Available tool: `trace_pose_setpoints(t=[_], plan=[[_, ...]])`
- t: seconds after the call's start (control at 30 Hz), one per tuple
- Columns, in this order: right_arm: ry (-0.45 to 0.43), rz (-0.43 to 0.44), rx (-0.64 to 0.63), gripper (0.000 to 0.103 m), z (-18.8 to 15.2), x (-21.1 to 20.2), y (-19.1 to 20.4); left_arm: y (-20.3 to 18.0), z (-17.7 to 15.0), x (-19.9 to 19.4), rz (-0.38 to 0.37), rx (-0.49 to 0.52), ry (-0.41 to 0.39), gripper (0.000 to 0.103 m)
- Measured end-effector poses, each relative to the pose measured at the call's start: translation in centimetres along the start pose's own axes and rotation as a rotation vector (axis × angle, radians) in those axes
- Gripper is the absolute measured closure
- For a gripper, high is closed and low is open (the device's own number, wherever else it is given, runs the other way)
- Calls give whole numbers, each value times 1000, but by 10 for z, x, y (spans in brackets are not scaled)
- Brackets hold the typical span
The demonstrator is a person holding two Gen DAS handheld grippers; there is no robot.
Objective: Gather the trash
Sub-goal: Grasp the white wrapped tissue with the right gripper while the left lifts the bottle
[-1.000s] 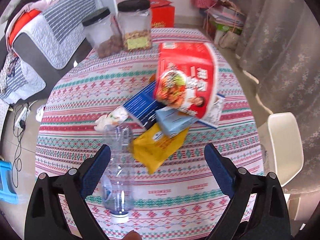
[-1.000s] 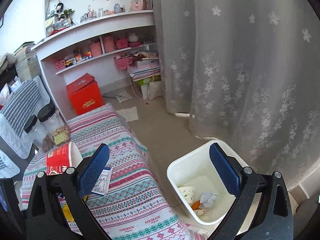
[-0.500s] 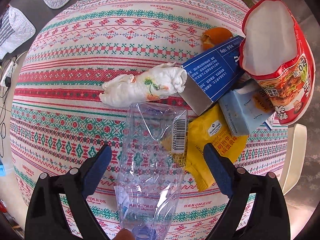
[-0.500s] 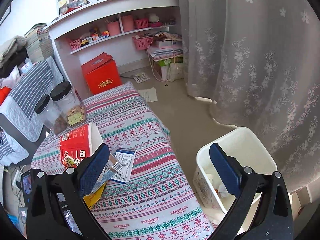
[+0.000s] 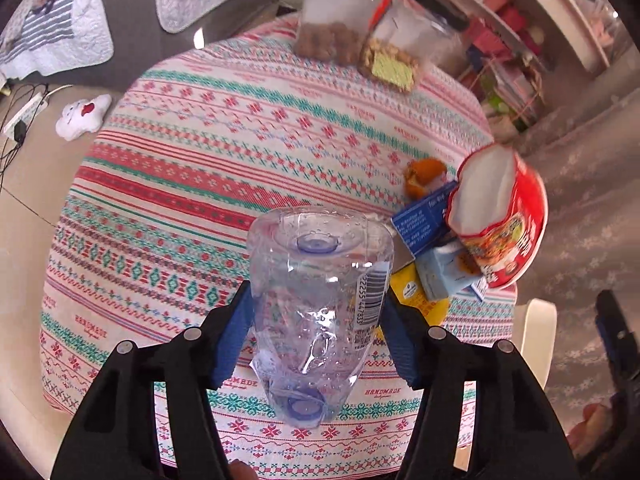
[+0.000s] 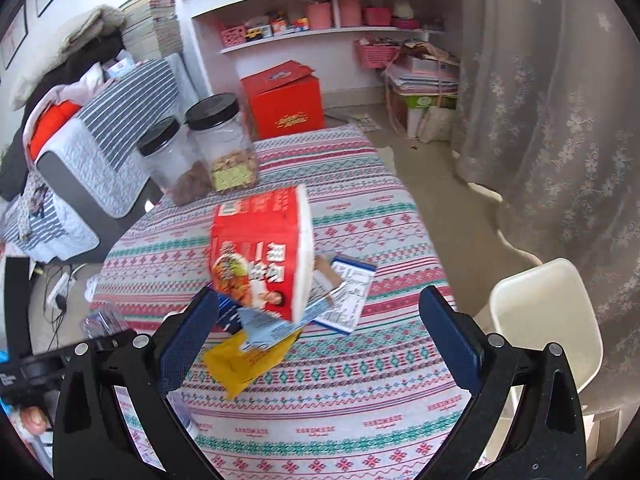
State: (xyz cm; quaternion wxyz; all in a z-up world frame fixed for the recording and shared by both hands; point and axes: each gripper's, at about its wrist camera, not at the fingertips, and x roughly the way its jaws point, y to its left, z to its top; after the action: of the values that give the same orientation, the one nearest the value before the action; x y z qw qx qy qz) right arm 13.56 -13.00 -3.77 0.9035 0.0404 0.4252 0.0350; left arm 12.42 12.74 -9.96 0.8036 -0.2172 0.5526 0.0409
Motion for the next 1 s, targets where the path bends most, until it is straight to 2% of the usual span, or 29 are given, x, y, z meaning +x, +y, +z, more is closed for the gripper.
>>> trace_pose_setpoints(t=[0.13,0.2,0.3,0.4,0.5,0.57,0.87,0.9,0.93,1.0], plan=[[116,125,36,7,-20,20,36,26,15,-61,7,-57,-192,43],[136,169,88,7,-31,29,53,40,20,-90,20,-90,-294,43],[155,196,183,7,-48,48,78,60,24,-127,25,-149,-418,43],[174,198,310,9,-63,75,99,78,29,-151,12,-188,-493,43],[196,173,497,14,-76,103,106,94,27,-165,-14,-214,-517,43],[195,137,555,14,-82,120,112,102,26,-170,-37,-231,-520,43],[177,39,544,29,-74,161,129,116,21,-182,-62,-236,-533,43],[154,26,525,36,-72,160,131,117,20,-182,-59,-233,-535,43],[149,24,497,49,-70,161,135,118,20,-183,-54,-232,-537,43],[163,45,461,63,-67,165,138,121,19,-183,-45,-234,-537,43]])
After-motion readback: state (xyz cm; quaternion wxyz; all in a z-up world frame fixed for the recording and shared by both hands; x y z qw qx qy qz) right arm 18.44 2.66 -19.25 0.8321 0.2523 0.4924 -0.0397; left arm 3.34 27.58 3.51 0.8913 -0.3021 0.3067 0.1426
